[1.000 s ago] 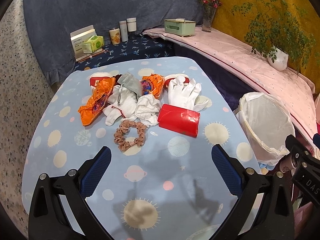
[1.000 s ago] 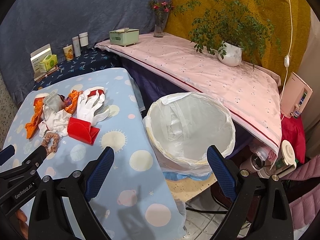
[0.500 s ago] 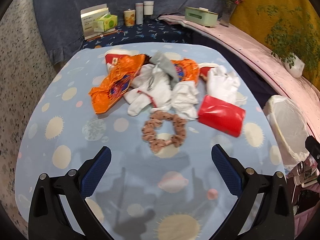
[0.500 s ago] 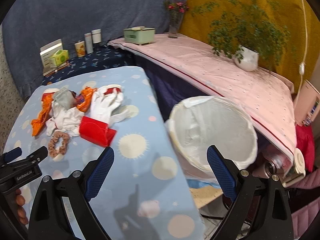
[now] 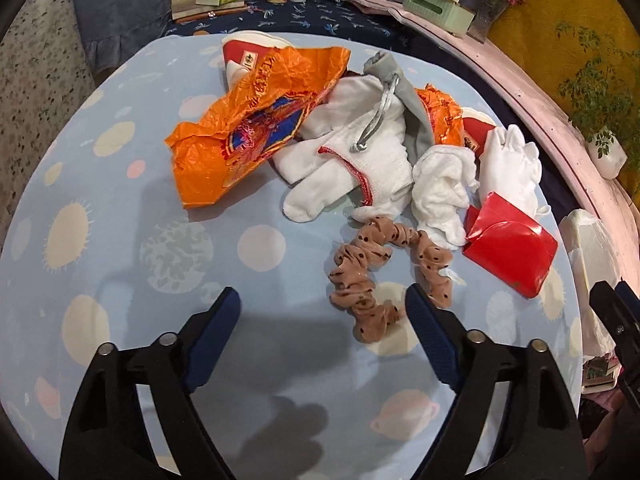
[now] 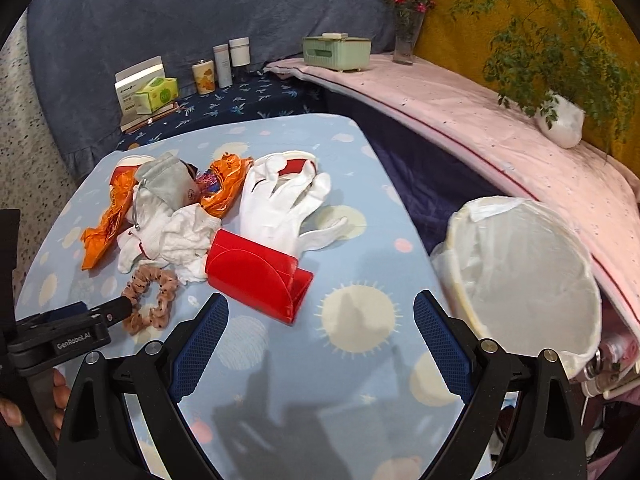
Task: Collect trash
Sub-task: 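Grasp the brown scrunchie with the left tool while the right tool grasps the red tissue box, then carry scrunchie and red box to the bin and release both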
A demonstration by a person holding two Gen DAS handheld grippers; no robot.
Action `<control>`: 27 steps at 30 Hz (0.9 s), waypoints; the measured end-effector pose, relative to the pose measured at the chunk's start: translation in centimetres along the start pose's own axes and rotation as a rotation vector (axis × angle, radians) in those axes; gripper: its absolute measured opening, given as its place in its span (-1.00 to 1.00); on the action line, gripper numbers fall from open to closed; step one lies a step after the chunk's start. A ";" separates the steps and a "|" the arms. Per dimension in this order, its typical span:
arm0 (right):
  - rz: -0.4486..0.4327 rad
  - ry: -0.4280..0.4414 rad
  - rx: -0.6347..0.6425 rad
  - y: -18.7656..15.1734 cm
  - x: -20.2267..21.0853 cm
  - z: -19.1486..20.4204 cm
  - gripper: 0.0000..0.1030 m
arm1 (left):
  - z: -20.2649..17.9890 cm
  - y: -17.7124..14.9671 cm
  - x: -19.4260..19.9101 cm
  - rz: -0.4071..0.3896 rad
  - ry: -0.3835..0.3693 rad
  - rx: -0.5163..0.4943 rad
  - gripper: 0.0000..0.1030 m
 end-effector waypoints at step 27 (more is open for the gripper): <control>0.084 0.168 0.004 0.0 -4.8 3.2 -0.72 | -2.7 0.0 1.5 -0.025 -0.041 -0.059 -0.71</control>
Point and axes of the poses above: each gripper's, at about its wrist camera, not at the fingertips, and x roughly against the way its jaws point, z to its left, y to its top, the point moved 4 cm from there along -x, roughly the way its jaws point, and after that the axes turned 4 degrees about x, right-handed, at the moved point
